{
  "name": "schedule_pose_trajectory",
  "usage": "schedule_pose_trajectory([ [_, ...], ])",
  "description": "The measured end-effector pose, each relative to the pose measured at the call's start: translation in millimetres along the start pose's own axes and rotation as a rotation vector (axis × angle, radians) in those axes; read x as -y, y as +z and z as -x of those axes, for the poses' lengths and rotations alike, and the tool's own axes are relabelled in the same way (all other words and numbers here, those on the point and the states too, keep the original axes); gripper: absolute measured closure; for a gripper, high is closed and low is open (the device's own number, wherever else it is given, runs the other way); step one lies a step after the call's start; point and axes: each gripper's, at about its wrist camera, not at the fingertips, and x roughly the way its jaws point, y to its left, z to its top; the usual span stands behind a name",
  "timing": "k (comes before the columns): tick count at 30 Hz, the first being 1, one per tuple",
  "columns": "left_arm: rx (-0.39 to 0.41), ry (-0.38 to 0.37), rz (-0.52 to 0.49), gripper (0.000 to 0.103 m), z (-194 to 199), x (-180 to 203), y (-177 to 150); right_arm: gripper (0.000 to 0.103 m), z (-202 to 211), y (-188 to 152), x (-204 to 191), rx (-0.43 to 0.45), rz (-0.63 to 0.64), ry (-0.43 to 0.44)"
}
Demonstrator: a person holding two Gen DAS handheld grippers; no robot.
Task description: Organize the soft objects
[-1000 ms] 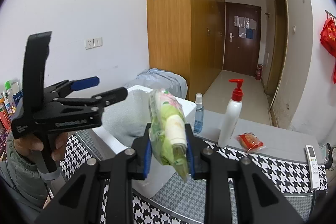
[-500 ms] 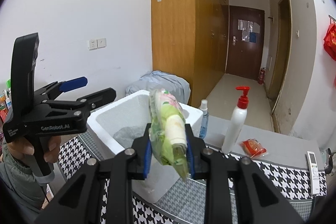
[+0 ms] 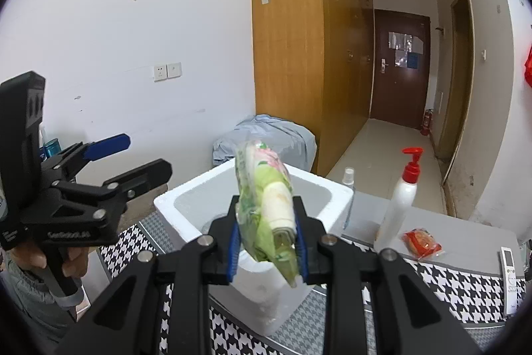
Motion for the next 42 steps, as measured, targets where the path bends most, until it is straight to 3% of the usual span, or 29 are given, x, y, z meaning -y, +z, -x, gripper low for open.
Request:
schedule_pose_trajectory([
  [29, 0.024, 0.068, 0.029, 0.001, 17.5, -23.1, -11.9, 0.069, -55.1, 7.6, -8.1, -0.106, -0.017, -0.024],
  [32, 0.019, 0.067, 0.03, 0.001, 16.7, -23.3, -12.5, 0.056, -57.7, 6.2, -9.4, -0.113, -0.008, -0.021],
  [34, 0.02, 0.066, 0.031, 0.001, 16.8, -23.7, -13.0, 0.038, -58.2, 5.2, -11.5, -0.114, 0.011, -0.034],
  [36, 0.02, 0.067, 0.033, 0.001, 16.8, -23.9, -13.1, 0.03, -55.0, 3.8, -13.6, -0.104, 0.029, -0.053],
  [42, 0.017, 0.075, 0.043, 0.001, 15.0, -23.9, -12.1, 0.029, -47.2, 2.5, -10.8, -0.094, 0.034, -0.052],
])
